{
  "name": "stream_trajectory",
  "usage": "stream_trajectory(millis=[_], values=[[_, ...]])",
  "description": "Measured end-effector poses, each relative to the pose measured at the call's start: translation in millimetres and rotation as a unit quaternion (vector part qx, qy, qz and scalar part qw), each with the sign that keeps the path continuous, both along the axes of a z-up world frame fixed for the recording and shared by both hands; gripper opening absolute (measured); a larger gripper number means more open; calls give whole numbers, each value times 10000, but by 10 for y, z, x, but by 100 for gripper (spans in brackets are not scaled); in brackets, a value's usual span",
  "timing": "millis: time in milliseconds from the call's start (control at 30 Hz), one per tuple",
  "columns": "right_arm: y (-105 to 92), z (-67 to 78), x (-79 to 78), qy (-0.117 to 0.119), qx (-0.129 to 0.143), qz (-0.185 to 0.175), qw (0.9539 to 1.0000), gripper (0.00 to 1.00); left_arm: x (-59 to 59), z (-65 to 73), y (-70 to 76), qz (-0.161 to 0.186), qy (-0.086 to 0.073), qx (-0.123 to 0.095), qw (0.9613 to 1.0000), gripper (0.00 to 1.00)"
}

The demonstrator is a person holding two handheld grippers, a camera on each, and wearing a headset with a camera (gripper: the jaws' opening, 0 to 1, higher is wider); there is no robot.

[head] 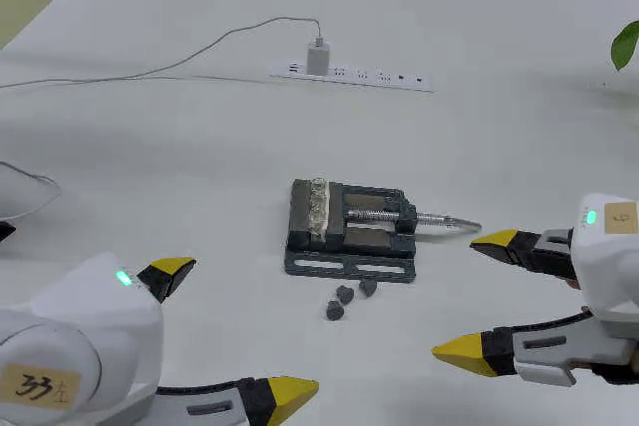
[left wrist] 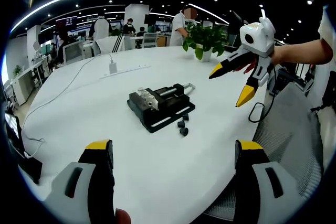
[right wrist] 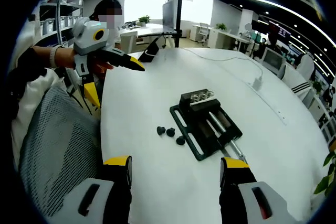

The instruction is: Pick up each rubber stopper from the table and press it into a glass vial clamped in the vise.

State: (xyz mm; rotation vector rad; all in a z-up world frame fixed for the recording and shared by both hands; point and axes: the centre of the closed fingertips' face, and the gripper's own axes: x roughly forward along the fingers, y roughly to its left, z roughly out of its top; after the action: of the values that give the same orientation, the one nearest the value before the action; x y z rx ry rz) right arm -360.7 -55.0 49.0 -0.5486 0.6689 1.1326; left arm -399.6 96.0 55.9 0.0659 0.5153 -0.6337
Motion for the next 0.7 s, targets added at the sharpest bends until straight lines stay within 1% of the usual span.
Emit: stream_trajectory(millis=[200, 333, 700], values=[[141, -40, 20, 68, -59, 289, 9995, 60, 18, 6, -21, -16, -19, -13, 10000, 95], [225, -63, 49, 113, -69, 397, 9991, 57, 35, 0, -30, -35, -15, 0, 10000, 95], [408, -147, 26, 249, -144, 755, 9967, 46, 51, -5, -65, -70, -14, -6, 10000, 94]])
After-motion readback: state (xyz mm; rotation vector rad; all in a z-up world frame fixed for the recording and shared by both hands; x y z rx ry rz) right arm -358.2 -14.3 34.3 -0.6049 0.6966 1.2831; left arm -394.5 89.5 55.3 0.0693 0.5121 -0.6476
